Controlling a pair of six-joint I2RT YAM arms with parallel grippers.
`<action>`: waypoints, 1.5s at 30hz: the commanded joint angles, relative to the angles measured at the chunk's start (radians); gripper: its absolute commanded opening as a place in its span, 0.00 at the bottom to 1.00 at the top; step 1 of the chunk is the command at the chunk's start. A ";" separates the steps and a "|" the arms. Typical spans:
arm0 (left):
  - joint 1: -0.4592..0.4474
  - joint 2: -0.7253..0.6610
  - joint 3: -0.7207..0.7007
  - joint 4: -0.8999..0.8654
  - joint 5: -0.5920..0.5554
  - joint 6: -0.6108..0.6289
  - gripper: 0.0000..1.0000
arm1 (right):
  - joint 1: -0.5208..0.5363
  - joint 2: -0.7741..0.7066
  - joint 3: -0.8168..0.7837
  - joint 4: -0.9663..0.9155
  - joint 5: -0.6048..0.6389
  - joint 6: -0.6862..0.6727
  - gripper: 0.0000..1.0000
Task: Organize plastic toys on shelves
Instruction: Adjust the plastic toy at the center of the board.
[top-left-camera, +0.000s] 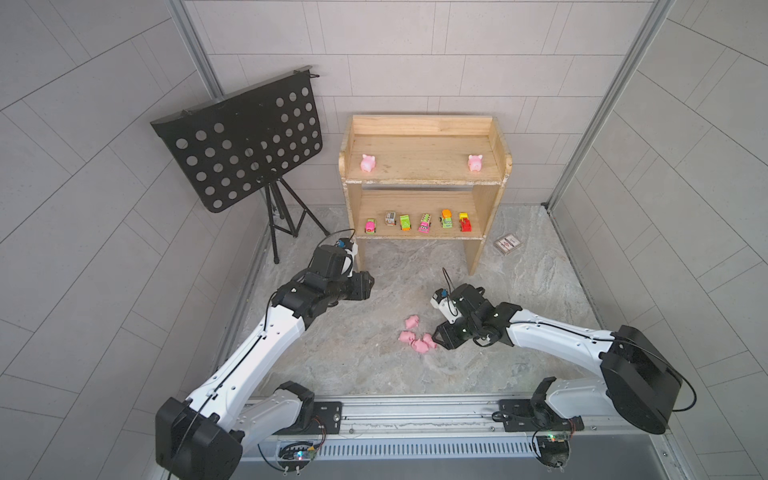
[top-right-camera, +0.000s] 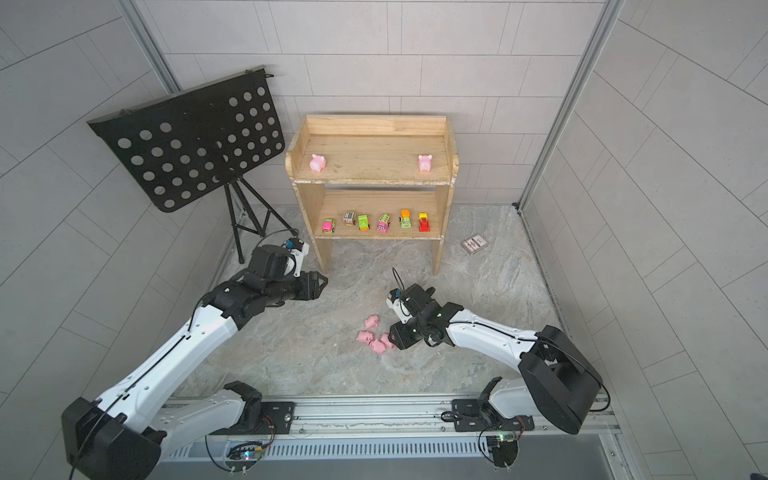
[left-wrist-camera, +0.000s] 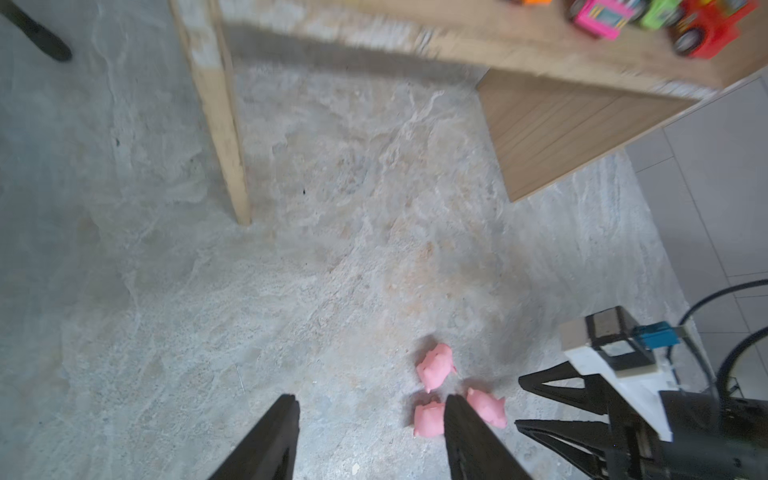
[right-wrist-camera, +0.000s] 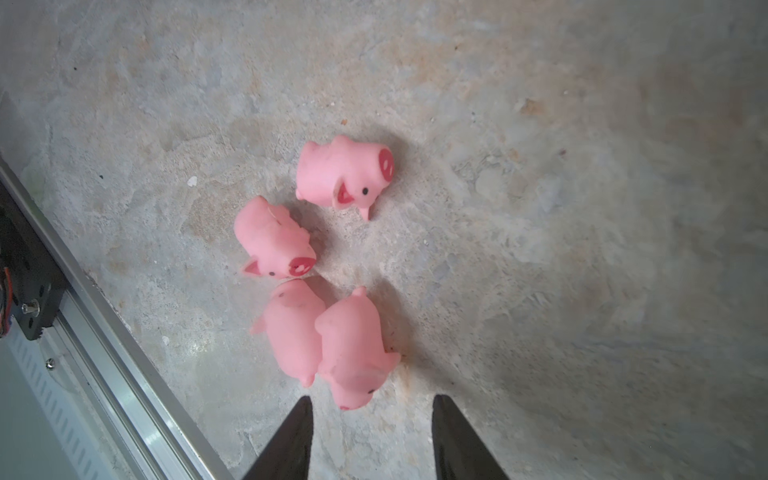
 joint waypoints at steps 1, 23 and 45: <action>0.005 -0.017 -0.053 0.089 -0.008 -0.028 0.62 | 0.029 0.037 0.046 0.030 0.033 0.013 0.48; 0.005 0.065 -0.104 0.096 -0.020 -0.032 0.60 | -0.039 0.106 0.030 -0.037 0.302 0.066 0.42; 0.005 0.083 -0.095 0.085 -0.022 -0.027 0.60 | -0.083 0.004 -0.007 0.026 0.066 0.056 0.52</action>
